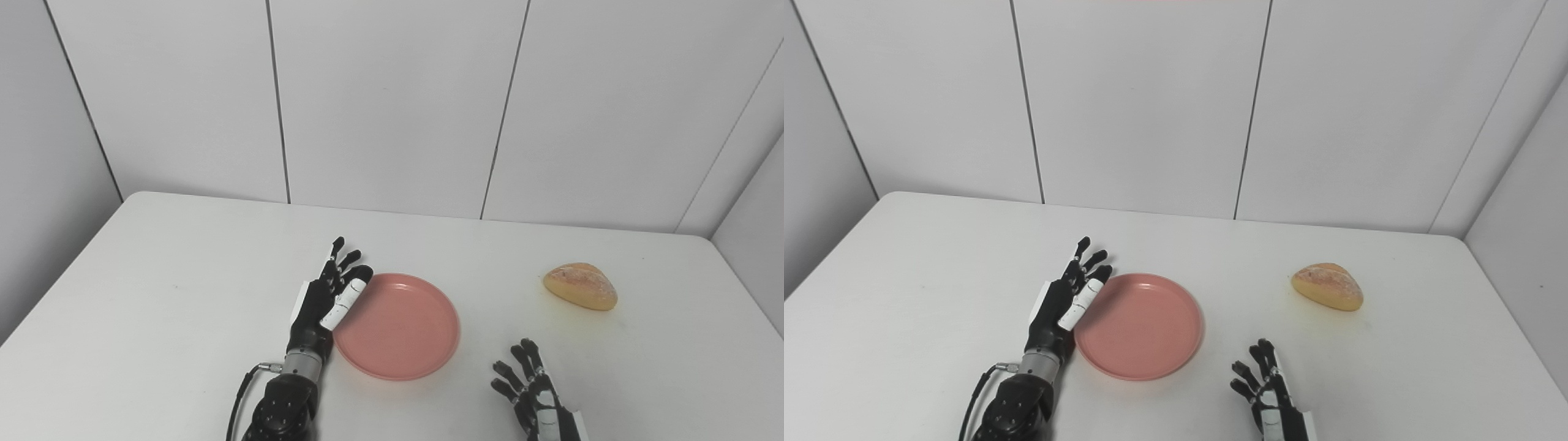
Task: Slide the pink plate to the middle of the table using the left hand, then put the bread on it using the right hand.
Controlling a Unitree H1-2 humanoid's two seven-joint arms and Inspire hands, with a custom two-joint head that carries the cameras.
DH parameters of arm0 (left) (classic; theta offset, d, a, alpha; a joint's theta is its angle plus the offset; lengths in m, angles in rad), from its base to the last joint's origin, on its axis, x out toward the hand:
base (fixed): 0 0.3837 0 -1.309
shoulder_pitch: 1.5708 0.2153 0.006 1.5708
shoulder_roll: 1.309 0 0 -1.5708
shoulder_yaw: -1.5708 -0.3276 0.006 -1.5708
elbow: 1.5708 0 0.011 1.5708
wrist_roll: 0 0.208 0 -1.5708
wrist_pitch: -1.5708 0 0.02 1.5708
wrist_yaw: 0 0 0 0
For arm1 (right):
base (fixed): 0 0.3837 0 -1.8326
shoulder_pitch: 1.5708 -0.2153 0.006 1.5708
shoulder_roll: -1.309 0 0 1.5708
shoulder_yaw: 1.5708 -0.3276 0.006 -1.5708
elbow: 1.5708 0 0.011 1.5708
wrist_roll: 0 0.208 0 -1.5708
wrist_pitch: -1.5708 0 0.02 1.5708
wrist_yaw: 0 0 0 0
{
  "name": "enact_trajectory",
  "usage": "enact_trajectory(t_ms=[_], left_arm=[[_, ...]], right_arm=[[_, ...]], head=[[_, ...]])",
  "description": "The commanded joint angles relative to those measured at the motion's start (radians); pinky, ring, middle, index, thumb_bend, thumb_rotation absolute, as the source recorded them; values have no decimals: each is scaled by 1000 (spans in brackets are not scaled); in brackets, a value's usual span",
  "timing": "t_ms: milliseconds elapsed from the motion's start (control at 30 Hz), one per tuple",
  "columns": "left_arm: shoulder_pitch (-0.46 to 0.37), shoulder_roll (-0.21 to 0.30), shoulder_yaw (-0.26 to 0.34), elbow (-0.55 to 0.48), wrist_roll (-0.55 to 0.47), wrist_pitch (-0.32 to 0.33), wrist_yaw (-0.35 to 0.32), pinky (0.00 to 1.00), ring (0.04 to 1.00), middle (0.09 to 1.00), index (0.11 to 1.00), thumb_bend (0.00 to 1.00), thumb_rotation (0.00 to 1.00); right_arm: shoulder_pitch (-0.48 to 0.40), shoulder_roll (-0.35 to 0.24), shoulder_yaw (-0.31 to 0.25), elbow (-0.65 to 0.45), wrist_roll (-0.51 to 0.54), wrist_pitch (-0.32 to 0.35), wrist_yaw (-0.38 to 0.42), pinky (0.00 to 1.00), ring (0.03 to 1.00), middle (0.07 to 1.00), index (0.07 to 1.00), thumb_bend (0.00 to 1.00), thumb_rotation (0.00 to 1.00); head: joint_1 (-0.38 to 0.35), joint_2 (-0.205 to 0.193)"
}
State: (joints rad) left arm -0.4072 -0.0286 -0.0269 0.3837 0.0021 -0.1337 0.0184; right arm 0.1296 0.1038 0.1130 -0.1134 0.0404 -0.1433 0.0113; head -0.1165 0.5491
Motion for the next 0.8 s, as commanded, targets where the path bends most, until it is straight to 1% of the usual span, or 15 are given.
enact_trajectory(t_ms=[0, 67, 233, 467, 500, 533, 567, 767], left_arm=[[36, -26, -4, 11, -1, -8, 6, 930, 860, 936, 1000, 830, 693], [35, -30, -5, 7, 1, -7, 7, 929, 864, 948, 1000, 832, 691], [32, -26, -4, 6, 0, -4, -2, 929, 860, 938, 1000, 833, 691], [35, -17, -1, 18, 4, -7, 0, 930, 852, 921, 1000, 845, 710], [38, -15, 0, 19, 3, -8, -1, 931, 853, 921, 1000, 848, 712], [39, -13, 1, 19, 2, -9, -2, 931, 852, 920, 1000, 839, 711], [41, -10, 4, 19, -3, -7, -5, 930, 851, 920, 1000, 836, 711], [41, 2, 8, 30, -15, -11, -21, 934, 864, 920, 1000, 858, 697]], right_arm=[[4, 12, 12, -11, -2, 31, 4, 833, 857, 943, 956, 860, 1000], [4, 15, 14, -12, -5, 32, 3, 833, 855, 944, 955, 861, 999], [5, 23, 22, -17, -14, 38, -3, 833, 855, 943, 955, 870, 997], [5, 26, 24, -22, -24, 43, -7, 833, 857, 948, 955, 880, 1000], [6, 28, 25, -22, -24, 44, -7, 832, 857, 948, 955, 883, 1000], [6, 29, 25, -21, -23, 44, -8, 832, 857, 946, 954, 878, 1000], [6, 31, 25, -20, -22, 47, -8, 832, 857, 946, 953, 876, 1000], [1, 37, 28, 0, -25, 38, -9, 835, 856, 945, 954, 852, 1000]], head=[[-9, 3], [-20, 6], [-47, 12], [-52, 11], [-72, 10], [-72, 10], [-86, 7], [-127, -7]])
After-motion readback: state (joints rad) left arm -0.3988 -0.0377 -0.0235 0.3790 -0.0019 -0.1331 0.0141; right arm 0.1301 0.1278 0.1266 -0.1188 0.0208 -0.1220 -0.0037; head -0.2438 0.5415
